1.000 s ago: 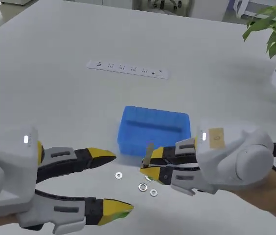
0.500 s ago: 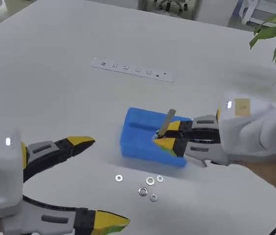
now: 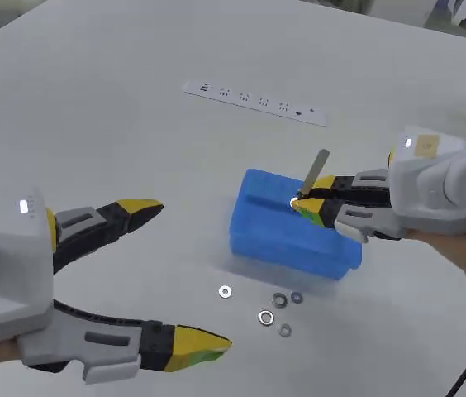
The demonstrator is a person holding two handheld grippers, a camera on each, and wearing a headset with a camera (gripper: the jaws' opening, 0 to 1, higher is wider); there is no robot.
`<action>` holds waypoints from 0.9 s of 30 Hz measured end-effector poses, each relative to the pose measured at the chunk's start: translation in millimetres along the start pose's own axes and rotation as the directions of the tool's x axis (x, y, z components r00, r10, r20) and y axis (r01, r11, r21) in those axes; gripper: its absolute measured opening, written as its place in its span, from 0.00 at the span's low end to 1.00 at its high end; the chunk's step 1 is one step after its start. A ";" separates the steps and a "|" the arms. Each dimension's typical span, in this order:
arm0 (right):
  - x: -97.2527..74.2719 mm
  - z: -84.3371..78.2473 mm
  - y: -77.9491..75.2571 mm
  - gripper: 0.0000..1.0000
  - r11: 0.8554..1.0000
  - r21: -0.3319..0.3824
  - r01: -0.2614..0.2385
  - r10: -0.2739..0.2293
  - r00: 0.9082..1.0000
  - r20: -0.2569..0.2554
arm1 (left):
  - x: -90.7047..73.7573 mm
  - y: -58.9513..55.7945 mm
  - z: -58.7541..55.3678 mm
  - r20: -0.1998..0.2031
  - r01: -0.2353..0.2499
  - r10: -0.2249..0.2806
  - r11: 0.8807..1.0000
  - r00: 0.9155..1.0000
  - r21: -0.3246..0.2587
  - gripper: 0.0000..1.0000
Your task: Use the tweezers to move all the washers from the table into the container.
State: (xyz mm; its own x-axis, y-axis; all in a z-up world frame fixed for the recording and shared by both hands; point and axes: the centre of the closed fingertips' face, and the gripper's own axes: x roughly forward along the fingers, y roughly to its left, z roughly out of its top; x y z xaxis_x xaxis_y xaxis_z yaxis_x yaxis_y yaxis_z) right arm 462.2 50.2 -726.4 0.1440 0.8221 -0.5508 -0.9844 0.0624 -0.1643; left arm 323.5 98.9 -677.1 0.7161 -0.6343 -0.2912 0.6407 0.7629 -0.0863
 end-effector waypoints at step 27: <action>27.6 -34.7 3.3 0.10 0.997 0.066 -0.040 0.042 0.999 -0.026 | -6.1 11.7 -15.0 -0.059 -0.048 0.045 0.998 0.997 -0.041 0.99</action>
State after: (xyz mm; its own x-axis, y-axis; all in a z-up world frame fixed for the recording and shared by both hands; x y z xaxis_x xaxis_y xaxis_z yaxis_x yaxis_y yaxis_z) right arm 466.4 53.5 -770.6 0.1050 0.8088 -0.5786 -0.9939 0.0664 -0.0875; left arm 322.4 113.5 -690.6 0.7267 -0.5907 -0.3506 0.5939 0.7968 -0.1115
